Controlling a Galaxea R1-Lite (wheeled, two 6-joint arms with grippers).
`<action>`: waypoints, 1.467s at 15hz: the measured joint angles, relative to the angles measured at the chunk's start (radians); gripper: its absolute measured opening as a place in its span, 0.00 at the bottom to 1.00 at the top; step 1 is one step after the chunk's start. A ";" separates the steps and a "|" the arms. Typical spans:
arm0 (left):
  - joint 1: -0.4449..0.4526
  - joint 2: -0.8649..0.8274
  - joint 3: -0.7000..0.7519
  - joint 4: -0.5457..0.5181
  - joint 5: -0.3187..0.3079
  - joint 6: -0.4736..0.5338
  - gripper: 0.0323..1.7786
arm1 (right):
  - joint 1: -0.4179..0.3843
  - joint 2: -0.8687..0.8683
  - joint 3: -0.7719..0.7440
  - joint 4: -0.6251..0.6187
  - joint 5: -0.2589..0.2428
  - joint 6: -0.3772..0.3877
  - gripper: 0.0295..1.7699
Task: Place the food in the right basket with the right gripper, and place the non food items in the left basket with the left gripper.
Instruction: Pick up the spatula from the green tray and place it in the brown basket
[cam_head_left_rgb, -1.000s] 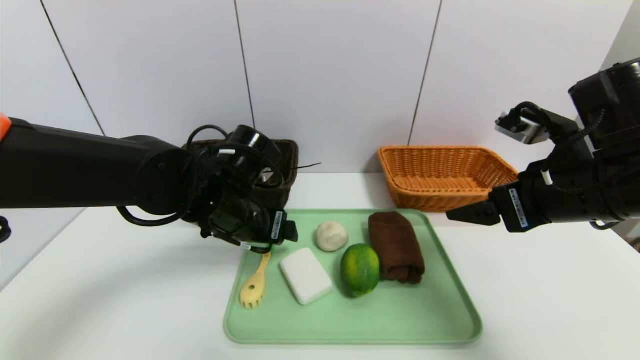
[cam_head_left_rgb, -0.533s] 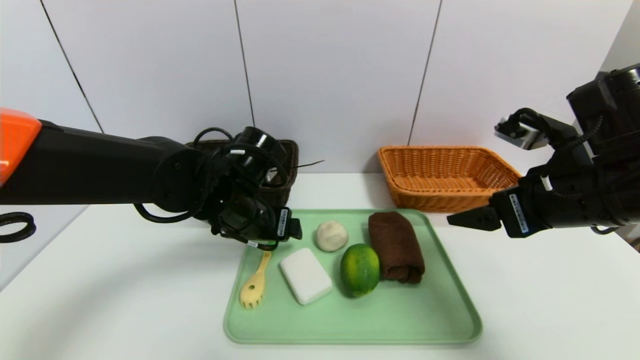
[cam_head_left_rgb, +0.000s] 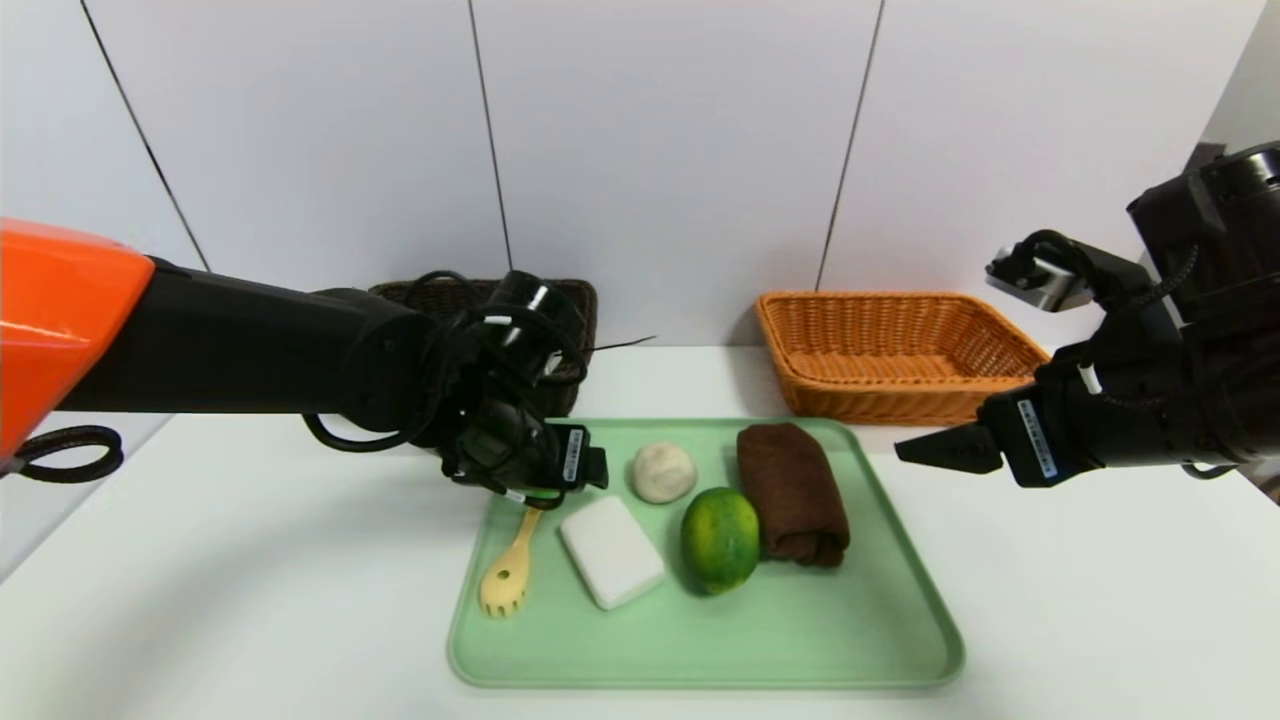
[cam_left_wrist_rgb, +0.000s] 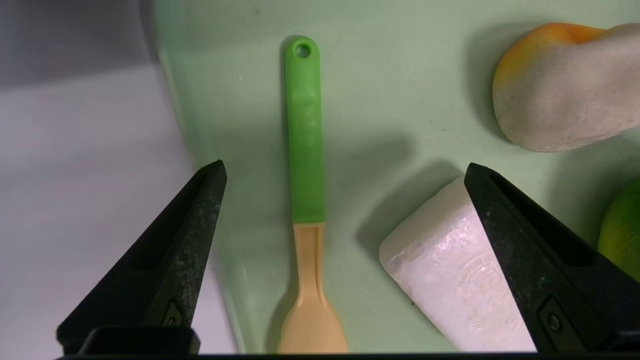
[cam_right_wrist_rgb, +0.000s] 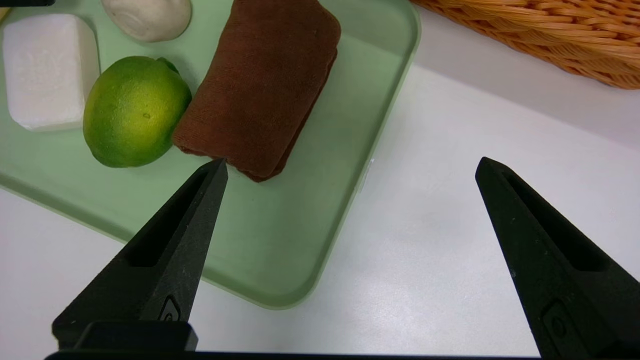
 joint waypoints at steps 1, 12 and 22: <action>0.000 0.005 0.000 0.000 0.000 -0.007 0.95 | -0.002 0.000 0.004 -0.001 0.000 0.000 0.97; -0.002 0.033 0.000 -0.004 0.002 -0.032 0.95 | -0.009 -0.001 0.072 -0.116 0.000 -0.001 0.97; -0.005 0.043 -0.007 -0.006 0.006 -0.031 0.95 | -0.009 -0.001 0.078 -0.118 0.001 -0.001 0.97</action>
